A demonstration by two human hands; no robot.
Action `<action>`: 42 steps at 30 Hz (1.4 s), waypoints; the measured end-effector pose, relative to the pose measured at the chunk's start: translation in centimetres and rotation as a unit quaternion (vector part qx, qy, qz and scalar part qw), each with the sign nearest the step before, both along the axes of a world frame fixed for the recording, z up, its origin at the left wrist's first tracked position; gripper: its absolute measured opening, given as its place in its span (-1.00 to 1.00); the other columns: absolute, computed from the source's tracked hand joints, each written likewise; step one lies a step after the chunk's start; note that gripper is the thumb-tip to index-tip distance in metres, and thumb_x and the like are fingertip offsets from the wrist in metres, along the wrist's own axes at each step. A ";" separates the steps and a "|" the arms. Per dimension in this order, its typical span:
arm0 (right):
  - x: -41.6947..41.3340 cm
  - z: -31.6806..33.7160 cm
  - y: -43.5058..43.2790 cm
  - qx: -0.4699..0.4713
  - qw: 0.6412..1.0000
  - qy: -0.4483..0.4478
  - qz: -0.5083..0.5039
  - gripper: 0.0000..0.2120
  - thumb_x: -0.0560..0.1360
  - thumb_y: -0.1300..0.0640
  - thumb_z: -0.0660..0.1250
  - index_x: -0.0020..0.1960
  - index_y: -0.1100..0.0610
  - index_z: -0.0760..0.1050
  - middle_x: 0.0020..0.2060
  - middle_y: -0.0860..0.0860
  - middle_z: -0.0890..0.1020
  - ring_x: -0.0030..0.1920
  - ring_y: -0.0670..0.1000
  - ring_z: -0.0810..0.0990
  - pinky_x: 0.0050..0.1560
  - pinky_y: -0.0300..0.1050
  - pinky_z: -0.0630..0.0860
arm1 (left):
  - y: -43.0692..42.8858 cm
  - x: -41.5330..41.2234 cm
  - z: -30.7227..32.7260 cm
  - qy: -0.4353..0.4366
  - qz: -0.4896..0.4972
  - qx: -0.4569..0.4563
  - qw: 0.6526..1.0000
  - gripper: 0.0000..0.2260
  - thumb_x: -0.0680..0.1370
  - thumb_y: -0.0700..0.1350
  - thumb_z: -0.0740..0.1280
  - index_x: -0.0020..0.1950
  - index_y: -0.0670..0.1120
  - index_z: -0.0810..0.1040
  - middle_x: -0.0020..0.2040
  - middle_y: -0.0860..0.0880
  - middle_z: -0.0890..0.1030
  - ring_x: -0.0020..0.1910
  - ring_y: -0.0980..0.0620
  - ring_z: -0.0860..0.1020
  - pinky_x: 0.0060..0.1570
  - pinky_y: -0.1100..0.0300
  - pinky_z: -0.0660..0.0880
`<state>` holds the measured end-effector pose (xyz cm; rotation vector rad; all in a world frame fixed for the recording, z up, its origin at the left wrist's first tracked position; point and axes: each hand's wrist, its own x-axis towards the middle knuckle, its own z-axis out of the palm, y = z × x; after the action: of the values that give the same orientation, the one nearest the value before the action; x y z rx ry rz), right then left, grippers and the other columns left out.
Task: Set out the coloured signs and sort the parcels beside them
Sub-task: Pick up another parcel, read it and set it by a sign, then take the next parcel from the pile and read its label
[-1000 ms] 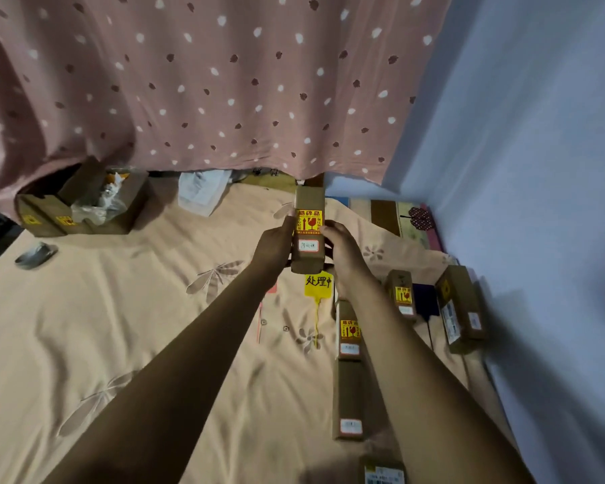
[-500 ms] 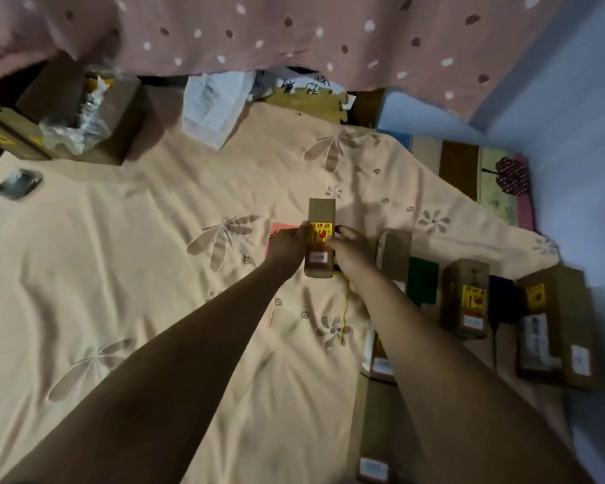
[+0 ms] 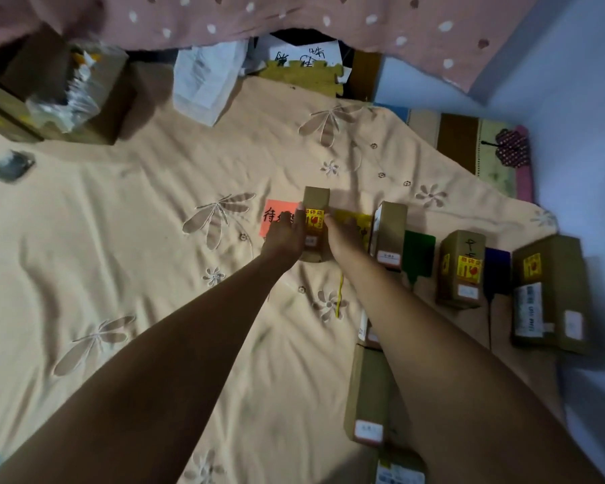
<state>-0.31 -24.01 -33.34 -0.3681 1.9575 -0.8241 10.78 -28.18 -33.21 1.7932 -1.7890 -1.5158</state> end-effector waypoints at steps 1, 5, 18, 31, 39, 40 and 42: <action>-0.1 1.0 0.2 -0.004 1.000 0.003 0.006 -0.41 0.59 -0.20 0.19 0.47 0.15 0.34 0.34 0.14 0.54 0.29 0.21 0.55 0.17 0.00 0.51 | 0.2 -0.1 1.0 0.008 0.004 -0.010 1.000 -0.53 0.71 0.12 0.06 0.42 -0.16 0.49 0.30 -0.14 0.59 0.30 -0.14 0.55 0.17 0.10 0.45; -0.4 7.1 2.8 -0.010 0.999 0.034 0.022 -0.43 0.59 -0.17 0.13 0.45 0.17 0.35 0.33 0.17 0.53 0.30 0.22 0.52 0.20 0.01 0.46 | 1.9 0.0 5.5 -0.020 0.001 -0.084 0.996 -0.32 0.62 0.35 -0.04 0.32 -0.15 0.54 0.21 -0.26 0.60 0.23 -0.27 0.56 0.27 -0.15 0.46; 2.1 20.4 19.8 -0.058 0.989 0.128 -0.047 -0.48 0.67 -0.13 0.04 0.48 0.17 0.37 0.42 0.16 0.46 0.38 0.21 0.46 0.26 0.01 0.41 | 16.1 -0.3 17.3 0.108 -0.124 -0.153 0.975 -0.36 0.64 0.31 0.07 0.47 -0.15 0.45 0.41 -0.23 0.52 0.40 -0.23 0.47 0.37 -0.05 0.39; 2.5 10.0 39.2 0.161 0.985 0.002 -0.065 -0.68 0.55 0.11 0.23 0.19 0.26 0.56 0.03 0.19 0.65 0.01 0.18 0.65 -0.06 -0.04 0.54 | 32.4 4.5 6.1 -0.188 -0.356 0.282 0.871 -0.52 0.57 0.19 0.38 0.15 -0.25 0.56 -0.05 -0.21 0.66 0.01 -0.27 0.67 -0.10 -0.04 0.64; 6.6 1.5 45.2 0.221 0.964 -0.147 0.000 -0.80 0.52 0.05 0.42 0.11 0.09 0.59 -0.17 0.07 0.68 -0.19 0.06 0.66 -0.22 -0.13 0.55 | 39.8 5.4 -2.5 -0.207 -0.332 0.343 0.854 -0.50 0.61 0.19 0.31 0.31 -0.21 0.48 0.07 -0.27 0.60 -0.18 -0.15 0.62 0.18 -0.14 0.60; 6.2 2.5 45.1 0.231 0.963 -0.141 0.009 -0.83 0.53 0.06 0.41 0.08 0.10 0.56 -0.20 0.07 0.63 -0.22 0.06 0.62 -0.22 -0.13 0.50 | 40.0 5.0 -2.0 -0.210 -0.335 0.364 0.843 -0.47 0.62 0.20 0.30 0.32 -0.23 0.47 -0.02 -0.24 0.59 -0.15 -0.16 0.64 0.19 -0.10 0.59; 4.7 4.7 44.6 0.260 0.954 -0.146 0.012 -0.86 0.59 0.07 0.35 0.03 0.15 0.51 -0.23 0.11 0.56 -0.17 0.10 0.58 -0.06 -0.03 0.49 | 39.6 3.6 0.0 -0.220 -0.349 0.411 0.813 -0.40 0.63 0.23 0.26 0.34 -0.30 0.46 -0.09 -0.21 0.57 0.18 -0.24 0.64 0.23 -0.05 0.53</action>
<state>4.35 20.61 -28.69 0.0443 1.8007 -0.2994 14.34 11.41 -33.20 2.0486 -2.4247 -2.6696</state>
